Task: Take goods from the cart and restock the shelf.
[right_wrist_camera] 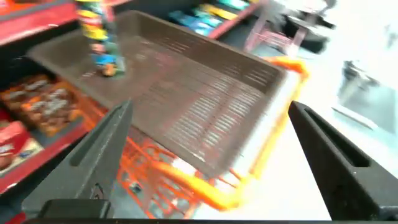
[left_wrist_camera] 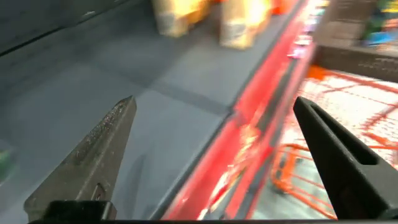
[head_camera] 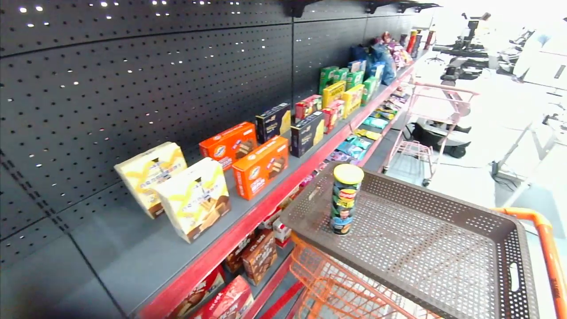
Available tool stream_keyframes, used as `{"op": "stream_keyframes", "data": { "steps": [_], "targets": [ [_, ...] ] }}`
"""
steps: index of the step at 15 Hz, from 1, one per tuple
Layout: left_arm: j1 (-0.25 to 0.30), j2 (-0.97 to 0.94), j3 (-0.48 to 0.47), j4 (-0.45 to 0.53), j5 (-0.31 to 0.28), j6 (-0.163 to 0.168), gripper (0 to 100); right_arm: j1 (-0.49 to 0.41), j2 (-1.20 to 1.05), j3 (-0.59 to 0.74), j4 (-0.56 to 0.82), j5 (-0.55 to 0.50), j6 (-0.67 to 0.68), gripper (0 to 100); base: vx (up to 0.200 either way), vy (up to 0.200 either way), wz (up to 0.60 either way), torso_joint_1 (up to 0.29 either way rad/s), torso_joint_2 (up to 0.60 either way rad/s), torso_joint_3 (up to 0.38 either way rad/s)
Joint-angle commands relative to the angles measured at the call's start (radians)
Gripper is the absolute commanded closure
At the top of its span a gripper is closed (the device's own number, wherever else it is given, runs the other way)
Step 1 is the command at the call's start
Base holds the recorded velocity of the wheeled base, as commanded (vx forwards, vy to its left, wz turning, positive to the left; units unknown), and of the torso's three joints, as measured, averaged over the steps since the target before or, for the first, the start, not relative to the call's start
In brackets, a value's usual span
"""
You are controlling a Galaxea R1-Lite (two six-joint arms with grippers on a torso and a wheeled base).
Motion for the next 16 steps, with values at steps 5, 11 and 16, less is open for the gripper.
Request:
{"op": "stream_keyframes", "data": {
  "steps": [5,11,16],
  "targets": [
    [0.000,0.002,0.000,0.000,0.001,0.000,0,0.013,0.000,0.014,0.049,-0.001,-0.082,0,0.000,0.000,0.00,0.000,0.00,0.000],
    [0.000,0.002,0.000,0.000,-0.001,0.000,0,0.013,-0.001,0.020,0.047,-0.004,-0.135,0,0.000,0.000,0.30,0.000,0.00,0.001],
    [0.000,0.002,0.000,0.000,-0.001,0.000,0,0.013,0.006,0.026,0.080,-0.003,-0.132,0,0.000,0.000,0.36,0.001,0.00,-0.002]
  ]
}}
